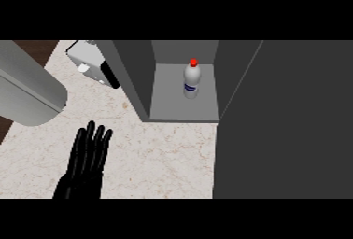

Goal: Pick up the bottled water, place it into the cabinet and close the cabinet

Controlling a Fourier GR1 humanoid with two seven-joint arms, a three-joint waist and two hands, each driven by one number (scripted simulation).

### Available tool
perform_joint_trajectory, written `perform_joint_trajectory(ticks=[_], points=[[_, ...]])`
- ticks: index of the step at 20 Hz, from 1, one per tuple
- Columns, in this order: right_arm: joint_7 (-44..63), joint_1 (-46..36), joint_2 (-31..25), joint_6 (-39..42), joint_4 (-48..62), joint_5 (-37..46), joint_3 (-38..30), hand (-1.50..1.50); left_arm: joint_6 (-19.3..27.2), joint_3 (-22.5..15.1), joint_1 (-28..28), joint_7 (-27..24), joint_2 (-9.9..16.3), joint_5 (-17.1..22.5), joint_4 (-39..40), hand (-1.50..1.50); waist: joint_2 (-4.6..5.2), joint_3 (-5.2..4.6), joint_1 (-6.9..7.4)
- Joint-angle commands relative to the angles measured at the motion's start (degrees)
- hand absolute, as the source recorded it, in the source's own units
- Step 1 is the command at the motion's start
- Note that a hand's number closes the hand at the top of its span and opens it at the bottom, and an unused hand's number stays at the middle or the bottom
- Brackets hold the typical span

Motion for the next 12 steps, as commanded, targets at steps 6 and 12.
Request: perform_joint_trajectory(ticks=[6,12], points=[[11.4,-10.8,4.8,-4.6,-7.7,16.6,16.2,1.50,-6.9,5.9,7.1,-2.9,5.7,5.0,-3.6,-1.50,-0.05,-0.17,1.42],[18.2,-20.6,8.4,-7.0,-4.7,18.7,19.4,1.50,-7.2,8.0,8.3,-2.5,6.8,6.0,-3.5,-1.50,-0.09,-0.29,1.62]])
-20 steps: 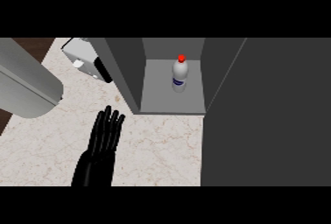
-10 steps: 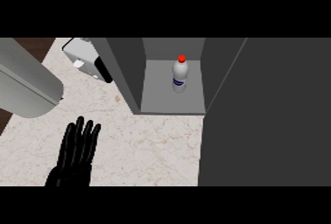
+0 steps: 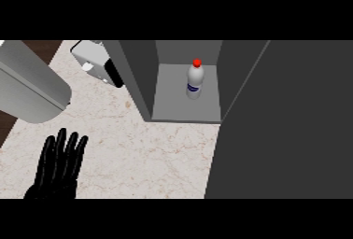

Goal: Pick up the bottled water, place it into the cabinet and close the cabinet

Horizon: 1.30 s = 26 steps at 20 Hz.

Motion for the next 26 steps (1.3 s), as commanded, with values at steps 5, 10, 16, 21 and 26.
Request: perform_joint_trajectory(ticks=[5,10,16,21,26], points=[[9.0,-13.6,7.2,-6.3,-0.6,9.8,13.1,1.50,-4.1,3.3,4.0,-1.5,3.1,2.4,-1.5,-1.50,0.05,-0.24,0.84],[10.7,-22.1,7.2,-10.9,4.2,10.4,13.0,1.50,-6.1,4.9,5.0,-2.0,4.3,3.5,-2.2,-1.50,0.24,-0.19,0.98],[13.7,-26.6,7.1,-11.7,4.9,8.2,13.0,1.50,-8.3,6.6,5.7,-1.8,5.3,5.5,-2.0,-1.50,0.39,-0.35,1.33],[13.1,-29.1,7.0,-11.5,7.3,7.0,12.1,1.50,-10.3,7.7,6.5,-1.9,6.7,6.3,-2.3,-1.50,0.67,-0.35,2.49],[13.1,-29.5,7.0,-11.3,8.0,5.2,11.1,1.50,-11.2,7.4,7.2,-2.7,6.6,6.1,-2.8,-1.50,0.97,-0.40,3.33]])
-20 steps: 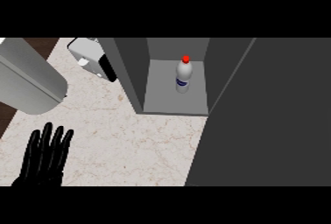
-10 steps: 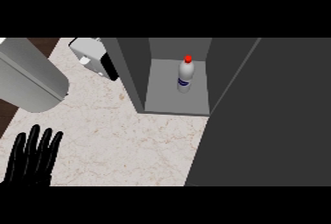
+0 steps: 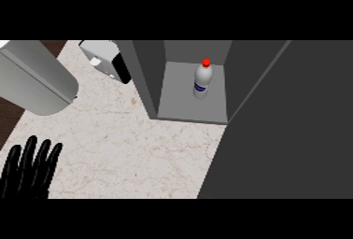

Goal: Pick up the bottled water, place it into the cabinet and close the cabinet

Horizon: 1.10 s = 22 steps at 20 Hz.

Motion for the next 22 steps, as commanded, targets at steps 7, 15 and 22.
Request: perform_joint_trajectory(ticks=[7,15,22], points=[[1.6,-3.4,9.7,-9.5,7.0,-1.9,1.7,1.50,-2.4,1.3,0.7,-0.4,1.2,0.9,0.0,-1.50,1.22,-0.01,1.73],[6.2,0.6,8.7,-3.3,13.7,-19.1,4.9,1.50,-4.9,1.0,-0.4,-1.0,1.9,0.5,-1.0,-1.50,3.14,-0.04,5.95],[4.7,0.3,9.8,-9.8,14.4,-26.1,-3.9,1.50,-5.1,2.9,0.5,-0.5,2.8,1.7,-0.1,-1.50,2.37,0.24,3.60]])
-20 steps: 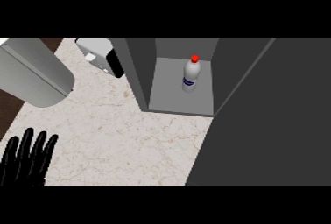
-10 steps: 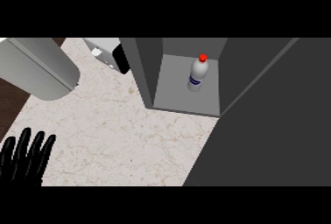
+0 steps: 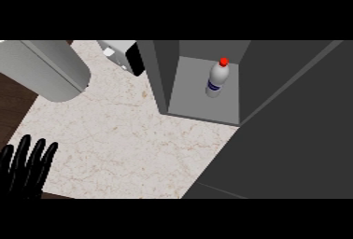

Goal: Pick up the bottled water, place it into the cabinet and close the cabinet

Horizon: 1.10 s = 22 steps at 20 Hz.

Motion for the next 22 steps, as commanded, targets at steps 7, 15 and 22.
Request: perform_joint_trajectory(ticks=[7,15,22], points=[[-4.3,-0.1,7.8,-16.9,6.6,1.8,-9.8,1.50,0.3,1.7,1.0,-0.6,-0.1,0.6,0.5,-1.50,-0.14,0.31,-3.72],[-7.0,-10.4,7.9,-25.2,15.5,-0.6,-19.1,1.50,-1.7,0.9,1.6,-0.2,0.3,0.9,0.8,-1.50,-0.01,0.41,-1.25],[-8.7,-32.6,8.1,-37.7,35.6,-2.9,-24.1,1.50,-3.8,2.2,0.0,-0.7,0.2,2.0,3.0,-1.50,-0.20,0.61,-0.85]])
